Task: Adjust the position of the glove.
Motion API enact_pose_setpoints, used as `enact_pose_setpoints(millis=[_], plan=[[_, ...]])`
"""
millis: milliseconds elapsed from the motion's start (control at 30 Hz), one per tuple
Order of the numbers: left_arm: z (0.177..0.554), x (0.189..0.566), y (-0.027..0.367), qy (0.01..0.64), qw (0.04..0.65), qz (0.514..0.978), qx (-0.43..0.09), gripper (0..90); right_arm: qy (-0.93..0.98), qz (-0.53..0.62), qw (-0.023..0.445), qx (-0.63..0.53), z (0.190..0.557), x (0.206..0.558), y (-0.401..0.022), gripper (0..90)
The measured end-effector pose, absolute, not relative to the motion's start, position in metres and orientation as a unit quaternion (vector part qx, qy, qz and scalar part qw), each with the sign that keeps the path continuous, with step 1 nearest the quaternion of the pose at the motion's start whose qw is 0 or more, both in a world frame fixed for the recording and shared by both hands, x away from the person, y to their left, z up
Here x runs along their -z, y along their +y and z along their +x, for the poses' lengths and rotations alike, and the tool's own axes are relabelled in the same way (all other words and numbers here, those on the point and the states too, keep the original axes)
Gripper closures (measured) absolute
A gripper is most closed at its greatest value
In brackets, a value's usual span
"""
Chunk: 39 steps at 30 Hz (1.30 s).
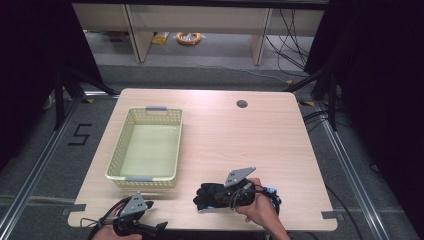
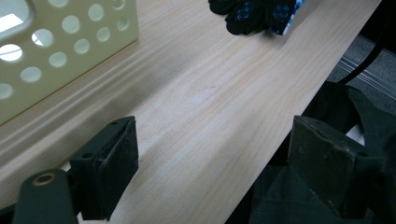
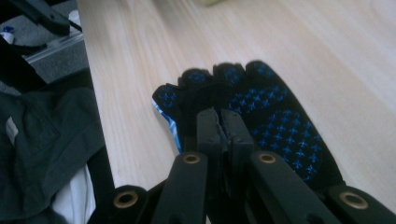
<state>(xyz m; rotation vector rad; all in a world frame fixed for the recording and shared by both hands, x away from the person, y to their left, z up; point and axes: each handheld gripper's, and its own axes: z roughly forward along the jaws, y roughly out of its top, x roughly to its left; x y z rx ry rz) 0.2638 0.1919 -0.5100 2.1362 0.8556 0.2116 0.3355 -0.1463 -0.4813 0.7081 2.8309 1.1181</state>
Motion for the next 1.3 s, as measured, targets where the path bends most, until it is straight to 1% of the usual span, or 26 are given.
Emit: enact_pose_setpoints(millis=[133, 200, 233, 267, 300, 400, 467, 500, 600, 667, 800, 900, 967, 1000, 1033, 1067, 1167, 1233, 1300], plan=[[0.263, 0.511, 0.191, 0.347, 0.402, 0.844, -0.079, 15.4, 0.91, 0.231, 0.002, -0.345, 0.335, 0.489, -0.15, 86.5], [0.264, 0.511, 0.192, 0.344, 0.394, 0.848, -0.088, 15.4, 0.911, 0.233, 0.008, -0.341, 0.336, 0.492, -0.151, 85.2], [0.263, 0.51, 0.192, 0.344, 0.4, 0.846, -0.077, 15.5, 0.913, 0.223, 0.008, -0.342, 0.336, 0.493, -0.151, 83.7], [0.263, 0.51, 0.192, 0.344, 0.399, 0.846, -0.079, 15.5, 0.91, 0.232, 0.004, -0.343, 0.336, 0.494, -0.151, 82.0], [0.263, 0.51, 0.192, 0.344, 0.4, 0.846, -0.078, 15.5, 0.907, 0.245, 0.011, -0.343, 0.334, 0.495, -0.15, 80.5], [0.264, 0.511, 0.192, 0.344, 0.396, 0.847, -0.087, 15.4, 0.9, 0.264, 0.016, -0.347, 0.333, 0.492, -0.15, 70.0], [0.264, 0.51, 0.193, 0.342, 0.394, 0.849, -0.086, 15.5, 0.894, 0.267, 0.038, -0.359, 0.334, 0.484, -0.155, 65.6], [0.264, 0.51, 0.192, 0.339, 0.404, 0.846, -0.085, 15.5, 0.892, 0.272, 0.044, -0.359, 0.334, 0.478, -0.159, 63.5], [0.264, 0.51, 0.192, 0.339, 0.403, 0.846, -0.083, 15.4, 0.881, 0.288, 0.088, -0.365, 0.331, 0.463, -0.173, 61.2], [0.264, 0.51, 0.192, 0.343, 0.397, 0.847, -0.081, 15.5, 0.875, 0.305, 0.113, -0.358, 0.328, 0.456, -0.184, 60.9], [0.264, 0.511, 0.192, 0.344, 0.394, 0.849, -0.083, 15.5, 0.871, 0.333, 0.13, -0.338, 0.325, 0.451, -0.212, 60.9], [0.263, 0.511, 0.191, 0.348, 0.402, 0.844, -0.076, 15.4, 0.863, 0.356, 0.14, -0.331, 0.323, 0.457, -0.227, 61.1], [0.265, 0.51, 0.193, 0.334, 0.391, 0.853, -0.087, 15.4, 0.866, 0.352, 0.139, -0.328, 0.323, 0.458, -0.229, 61.1], [0.264, 0.511, 0.192, 0.338, 0.397, 0.849, -0.083, 15.4, 0.868, 0.356, 0.13, -0.32, 0.322, 0.459, -0.231, 61.1], [0.264, 0.511, 0.192, 0.339, 0.401, 0.847, -0.082, 15.5, 0.865, 0.359, 0.134, -0.324, 0.321, 0.462, -0.231, 61.1], [0.264, 0.511, 0.192, 0.339, 0.401, 0.847, -0.082, 15.5, 0.864, 0.366, 0.123, -0.323, 0.319, 0.464, -0.231, 61.1], [0.264, 0.51, 0.192, 0.337, 0.399, 0.849, -0.085, 15.4, 0.868, 0.364, 0.122, -0.316, 0.316, 0.47, -0.233, 61.1], [0.264, 0.51, 0.192, 0.337, 0.399, 0.849, -0.084, 15.5, 0.873, 0.366, 0.107, -0.305, 0.313, 0.472, -0.236, 60.7], [0.264, 0.51, 0.193, 0.337, 0.396, 0.85, -0.085, 15.5, 0.869, 0.364, 0.113, -0.317, 0.312, 0.476, -0.236, 60.1]])
